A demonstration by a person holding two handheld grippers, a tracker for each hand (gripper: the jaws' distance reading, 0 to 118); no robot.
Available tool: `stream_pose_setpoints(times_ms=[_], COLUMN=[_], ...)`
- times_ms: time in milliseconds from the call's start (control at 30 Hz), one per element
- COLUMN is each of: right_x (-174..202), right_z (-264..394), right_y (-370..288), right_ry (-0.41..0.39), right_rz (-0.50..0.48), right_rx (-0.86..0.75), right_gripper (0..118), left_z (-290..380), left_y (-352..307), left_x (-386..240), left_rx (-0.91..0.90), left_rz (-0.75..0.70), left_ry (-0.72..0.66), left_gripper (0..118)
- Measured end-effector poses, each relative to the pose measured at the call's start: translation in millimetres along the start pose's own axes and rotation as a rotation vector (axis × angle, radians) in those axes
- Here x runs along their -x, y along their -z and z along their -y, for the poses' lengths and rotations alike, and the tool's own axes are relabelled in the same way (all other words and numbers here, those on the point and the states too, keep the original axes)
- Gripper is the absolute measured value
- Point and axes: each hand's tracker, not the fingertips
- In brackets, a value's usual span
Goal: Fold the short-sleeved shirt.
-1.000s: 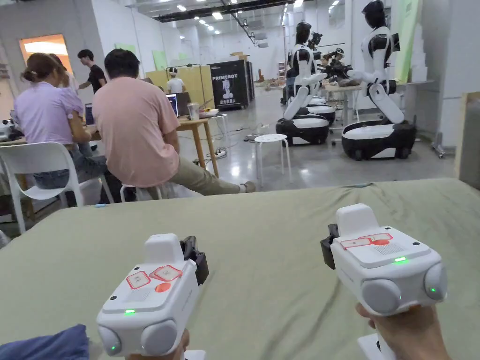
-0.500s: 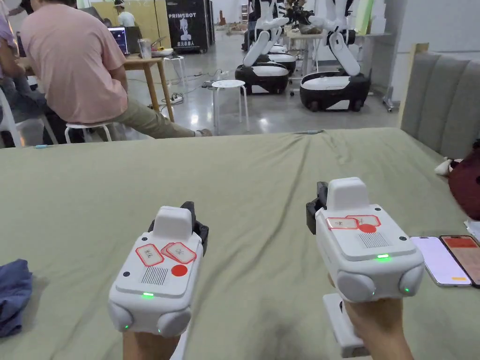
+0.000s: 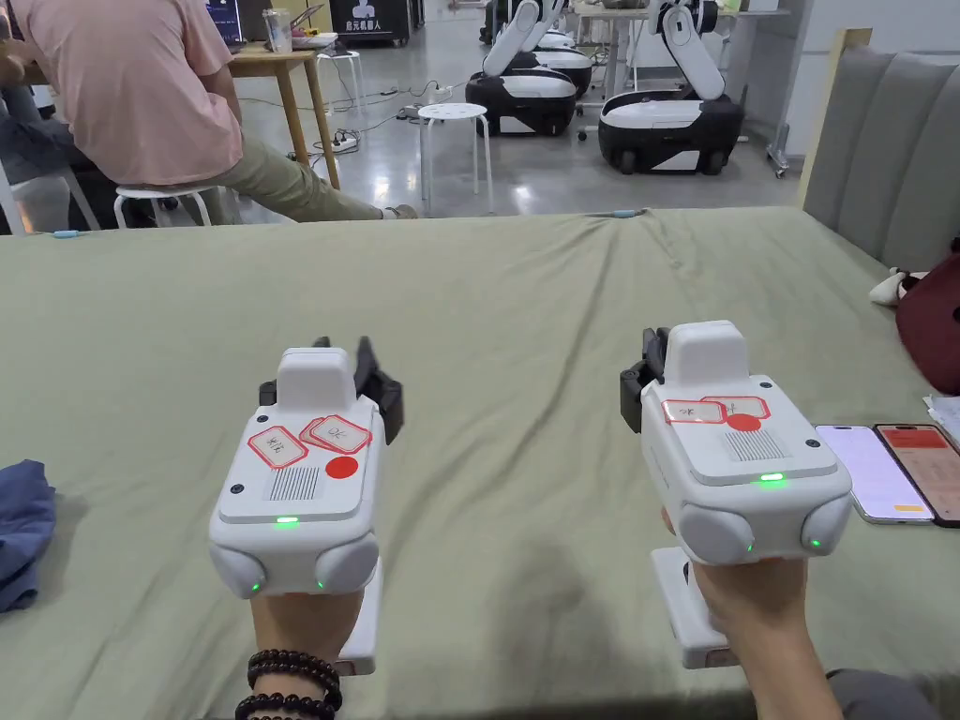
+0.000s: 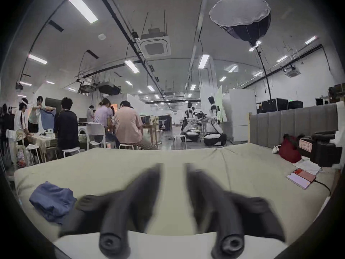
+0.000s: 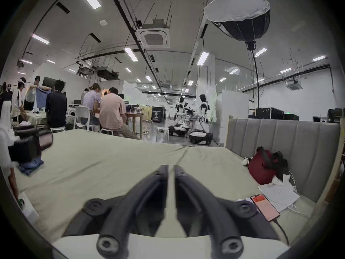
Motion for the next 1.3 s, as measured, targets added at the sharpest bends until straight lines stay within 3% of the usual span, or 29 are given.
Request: stream_pose_setpoints(times_ms=[67, 100, 267, 1300], right_x=[0, 3, 15, -2], right_z=[-1, -1, 4, 10], right_y=[3, 3, 3, -4], right_ry=[0.024, 0.028, -0.017, 0.023], right_rz=[-0.018, -0.026, -0.001, 0.027], right_rx=[-0.007, 0.001, -0.017, -0.002], right_gripper=[86, 118, 118, 118], left_z=[1, 1, 0, -1], left_y=[1, 1, -2, -11], left_x=[-2, -3, -2, 0], left_rx=[-0.001, -0.012, -0.028, -0.038], left_rz=[0.002, -0.009, 0.014, 0.031], left_ry=[0.01, 0.009, 0.016, 0.008], left_gripper=[108, 118, 118, 118])
